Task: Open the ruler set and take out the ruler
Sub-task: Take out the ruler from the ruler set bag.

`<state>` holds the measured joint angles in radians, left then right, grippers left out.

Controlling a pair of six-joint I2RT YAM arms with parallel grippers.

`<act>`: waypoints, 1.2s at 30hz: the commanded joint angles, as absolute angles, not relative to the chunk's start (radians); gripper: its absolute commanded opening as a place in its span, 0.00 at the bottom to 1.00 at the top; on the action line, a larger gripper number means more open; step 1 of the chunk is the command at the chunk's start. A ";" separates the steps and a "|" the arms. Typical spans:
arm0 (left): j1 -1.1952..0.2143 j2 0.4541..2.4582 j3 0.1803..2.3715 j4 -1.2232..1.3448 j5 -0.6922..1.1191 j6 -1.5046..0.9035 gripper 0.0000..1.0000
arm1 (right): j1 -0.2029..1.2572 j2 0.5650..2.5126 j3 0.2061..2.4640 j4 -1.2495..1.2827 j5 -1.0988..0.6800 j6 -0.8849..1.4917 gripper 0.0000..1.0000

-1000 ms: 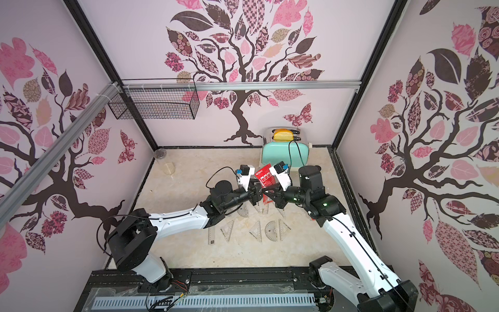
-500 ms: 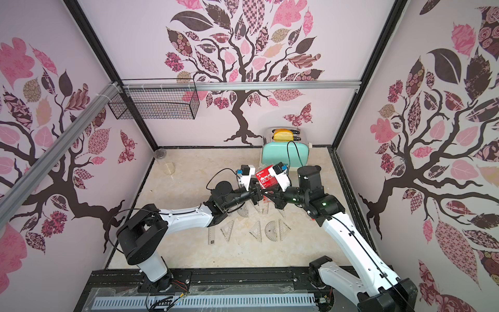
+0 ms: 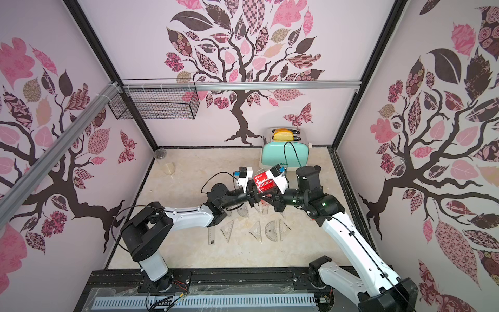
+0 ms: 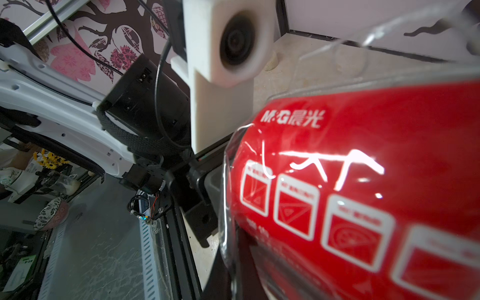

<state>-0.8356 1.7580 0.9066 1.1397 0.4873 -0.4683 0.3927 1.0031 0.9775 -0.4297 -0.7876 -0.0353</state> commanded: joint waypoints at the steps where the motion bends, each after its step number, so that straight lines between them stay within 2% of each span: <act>1: -0.833 1.783 0.907 1.200 0.529 -0.459 0.19 | 0.418 1.003 1.009 -0.453 -0.897 -0.047 0.00; 7: -0.832 1.791 0.909 1.224 0.553 -0.459 0.03 | 0.418 0.995 1.012 -0.454 -0.907 -0.048 0.00; 9: -0.833 1.785 0.900 1.224 0.547 -0.454 0.00 | 0.417 0.984 1.013 -0.458 -0.896 -0.049 0.00; 13: -0.830 1.765 0.867 1.223 0.523 -0.437 0.00 | 0.417 0.956 1.015 -0.466 -0.833 -0.042 0.00; 17: -0.829 1.734 0.837 1.200 0.468 -0.436 0.00 | 0.417 0.923 1.012 -0.451 -0.679 -0.016 0.00; 25: -0.840 1.642 0.833 0.968 0.388 -0.381 0.00 | 0.417 0.904 0.948 -0.351 -0.468 0.016 0.00; 36: -0.873 1.609 0.958 0.598 0.268 -0.357 0.00 | 0.419 0.966 0.906 -0.284 -0.449 -0.001 0.00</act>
